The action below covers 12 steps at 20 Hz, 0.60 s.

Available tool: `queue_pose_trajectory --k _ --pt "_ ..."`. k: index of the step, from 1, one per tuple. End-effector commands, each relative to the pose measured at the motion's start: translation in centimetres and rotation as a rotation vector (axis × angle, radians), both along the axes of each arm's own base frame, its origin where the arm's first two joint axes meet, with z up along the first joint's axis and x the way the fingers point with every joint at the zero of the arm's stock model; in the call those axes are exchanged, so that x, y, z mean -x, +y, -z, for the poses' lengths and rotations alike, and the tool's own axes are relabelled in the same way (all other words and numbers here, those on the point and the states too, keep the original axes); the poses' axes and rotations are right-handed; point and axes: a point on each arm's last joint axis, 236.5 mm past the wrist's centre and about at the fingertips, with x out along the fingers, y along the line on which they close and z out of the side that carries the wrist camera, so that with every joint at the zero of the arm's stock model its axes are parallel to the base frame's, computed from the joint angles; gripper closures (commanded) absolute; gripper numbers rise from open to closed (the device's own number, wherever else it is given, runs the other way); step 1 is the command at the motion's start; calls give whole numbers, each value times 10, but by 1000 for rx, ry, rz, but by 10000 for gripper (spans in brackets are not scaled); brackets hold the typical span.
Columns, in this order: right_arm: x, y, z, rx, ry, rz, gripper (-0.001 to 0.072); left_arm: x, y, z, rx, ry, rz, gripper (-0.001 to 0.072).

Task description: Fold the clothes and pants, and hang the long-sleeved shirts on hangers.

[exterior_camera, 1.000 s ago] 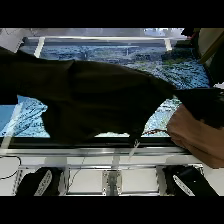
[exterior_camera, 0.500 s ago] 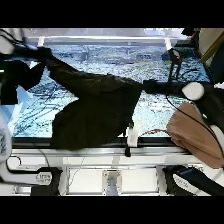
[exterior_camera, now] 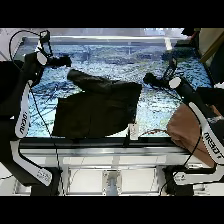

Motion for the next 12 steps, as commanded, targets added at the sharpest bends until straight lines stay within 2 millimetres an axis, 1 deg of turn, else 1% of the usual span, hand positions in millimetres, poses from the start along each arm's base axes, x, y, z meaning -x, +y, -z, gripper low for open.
queue_pose_trajectory --k 1,2,3,4,5,6,7,8,9,10,11,12 --pt "-14 -22 -32 37 -35 -5 281 8 12 -28 9 -19 -18 63" --pt "-5 -33 -41 71 -7 -28 281 25 26 -41 27 20 -45 65" --pt "9 -45 -49 108 17 -51 281 46 42 -48 27 79 -61 67" --pt "27 -55 -60 155 30 -87 281 71 61 -54 27 147 -82 96" --pt "45 -65 -71 206 33 -117 281 96 78 -59 27 203 -104 117" --pt "65 -74 -82 251 37 -128 281 123 96 -61 31 252 -136 117" --pt "85 -81 -89 278 43 -128 281 150 110 -59 39 285 -171 117" --pt "109 -85 -91 289 53 -126 281 181 121 -51 52 317 -213 117" --pt "129 -86 -89 294 61 -127 281 215 126 -36 81 362 -265 117" --pt "147 -85 -85 290 65 -121 281 254 128 -14 120 417 -328 117" --pt "164 -81 -81 270 62 -117 281 289 126 7 167 466 -397 117" --pt "176 -73 -80 241 56 -121 282 322 123 29 227 506 -489 117"
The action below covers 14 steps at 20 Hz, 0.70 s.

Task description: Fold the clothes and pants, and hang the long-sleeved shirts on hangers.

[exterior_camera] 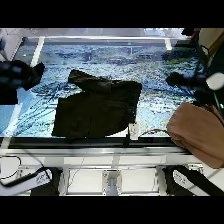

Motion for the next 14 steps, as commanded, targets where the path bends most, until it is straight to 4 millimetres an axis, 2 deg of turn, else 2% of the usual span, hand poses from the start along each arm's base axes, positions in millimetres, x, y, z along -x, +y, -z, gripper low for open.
queue_pose_trajectory --k 1,2,4,6,10,12,14 --pt "58 13 5 -42 18 -21 282 120 -5 67 145 162 -284 117" --pt "64 19 3 -62 21 -32 282 144 -9 86 183 193 -362 117" --pt "69 27 -4 -90 12 -47 282 178 -23 113 268 254 -447 117" --pt "68 27 -6 -94 6 -46 283 192 -39 131 371 313 -487 117" --pt "68 31 -7 -90 -4 -75 295 190 -39 153 450 376 -508 121" --pt "68 32 -7 -88 -6 -88 295 186 -41 164 542 415 -525 227" --pt "69 32 -7 -87 -6 -89 295 175 -41 171 638 400 -521 227"
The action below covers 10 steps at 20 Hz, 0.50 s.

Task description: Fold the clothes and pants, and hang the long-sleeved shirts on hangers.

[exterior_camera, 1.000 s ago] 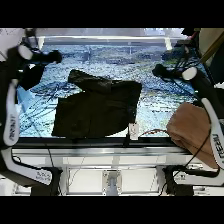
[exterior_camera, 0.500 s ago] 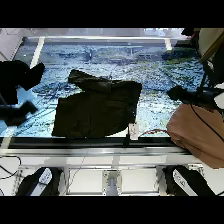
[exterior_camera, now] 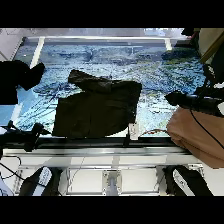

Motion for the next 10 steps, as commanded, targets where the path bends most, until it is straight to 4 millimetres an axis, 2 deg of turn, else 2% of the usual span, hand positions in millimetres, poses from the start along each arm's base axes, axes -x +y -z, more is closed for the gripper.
queue_pose_trajectory --k 1,4,7,10 --pt "1 2 -1 -3 -3 -13 295 -13 -3 14 148 -38 -48 227" --pt "1 3 -1 -3 -3 -13 295 -22 -8 19 219 -88 -15 227" --pt "1 6 -3 -23 -5 -16 295 -27 0 29 199 -84 -44 226" --pt "1 12 -6 -55 -8 -21 295 -25 0 35 209 -66 -45 226"
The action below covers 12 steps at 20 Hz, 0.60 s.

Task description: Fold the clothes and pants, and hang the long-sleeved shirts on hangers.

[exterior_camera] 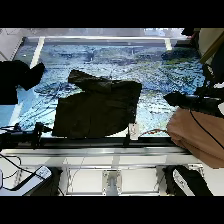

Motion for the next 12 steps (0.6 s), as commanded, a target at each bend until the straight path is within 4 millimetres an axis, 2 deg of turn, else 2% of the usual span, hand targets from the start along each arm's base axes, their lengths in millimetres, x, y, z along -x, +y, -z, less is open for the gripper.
queue_pose_trajectory --k 1,7,11,12 --pt "0 5 -3 -29 -3 -3 295 -2 1 7 11 -7 5 227" --pt "0 10 -6 -57 -6 -5 295 -7 2 17 27 -3 -11 227" --pt "0 11 -6 -62 -6 -6 295 -32 2 11 42 -77 -75 231" --pt "0 11 -6 -63 -6 -7 295 -38 -3 7 51 -107 -65 287"
